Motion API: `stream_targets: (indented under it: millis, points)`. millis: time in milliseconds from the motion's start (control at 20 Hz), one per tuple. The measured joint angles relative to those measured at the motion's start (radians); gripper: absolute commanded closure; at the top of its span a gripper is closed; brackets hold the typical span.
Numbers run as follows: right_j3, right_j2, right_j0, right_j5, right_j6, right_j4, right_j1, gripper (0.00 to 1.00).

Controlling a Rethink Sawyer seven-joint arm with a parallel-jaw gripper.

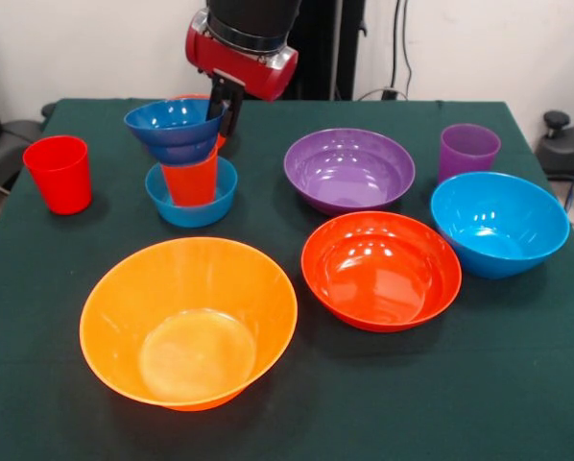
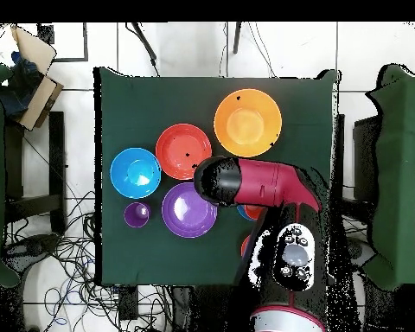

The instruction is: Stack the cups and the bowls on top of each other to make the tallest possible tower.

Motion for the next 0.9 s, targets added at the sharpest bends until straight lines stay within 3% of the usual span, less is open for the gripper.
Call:
stream_targets:
  millis: [900]
  points:
    - [0.008,-0.016,0.009,0.000,0.000,0.001,0.000,1.00]
